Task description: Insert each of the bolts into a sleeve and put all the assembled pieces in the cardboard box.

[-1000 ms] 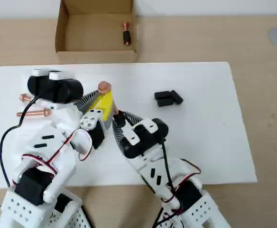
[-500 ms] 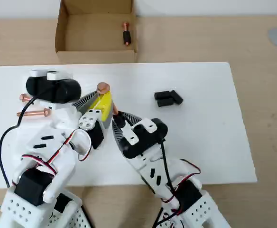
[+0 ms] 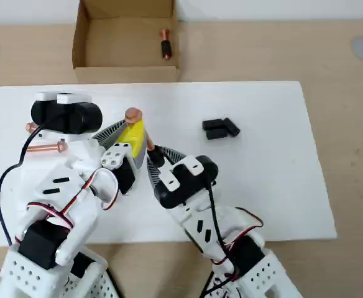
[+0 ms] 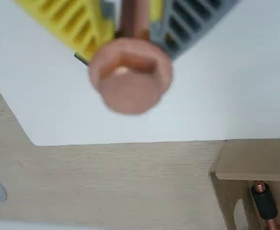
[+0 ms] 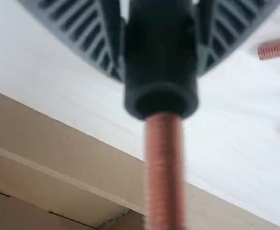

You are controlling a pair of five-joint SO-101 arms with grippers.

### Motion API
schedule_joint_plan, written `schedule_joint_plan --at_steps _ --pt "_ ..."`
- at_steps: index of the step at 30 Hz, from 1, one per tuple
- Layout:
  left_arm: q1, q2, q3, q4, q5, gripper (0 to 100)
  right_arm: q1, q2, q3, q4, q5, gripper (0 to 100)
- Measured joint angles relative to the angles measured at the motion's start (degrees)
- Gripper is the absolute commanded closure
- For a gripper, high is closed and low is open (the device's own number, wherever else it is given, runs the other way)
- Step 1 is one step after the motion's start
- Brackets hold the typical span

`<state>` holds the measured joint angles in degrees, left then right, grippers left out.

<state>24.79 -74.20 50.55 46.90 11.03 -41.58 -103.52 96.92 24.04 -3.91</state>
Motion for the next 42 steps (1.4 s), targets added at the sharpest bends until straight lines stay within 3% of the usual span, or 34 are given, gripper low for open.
schedule_joint_plan --at_steps 20,33,42 --pt "0.6 0.4 0.2 0.7 1.8 99 0.0 0.0 0.0 -0.7 0.0 98.7" --pt "5.5 0.1 0.0 7.4 2.5 99 0.2 0.0 0.0 -0.6 0.0 98.7" --pt "7.6 0.4 0.2 7.8 9.3 88 0.2 -0.1 0.0 -0.8 -0.2 98.7"
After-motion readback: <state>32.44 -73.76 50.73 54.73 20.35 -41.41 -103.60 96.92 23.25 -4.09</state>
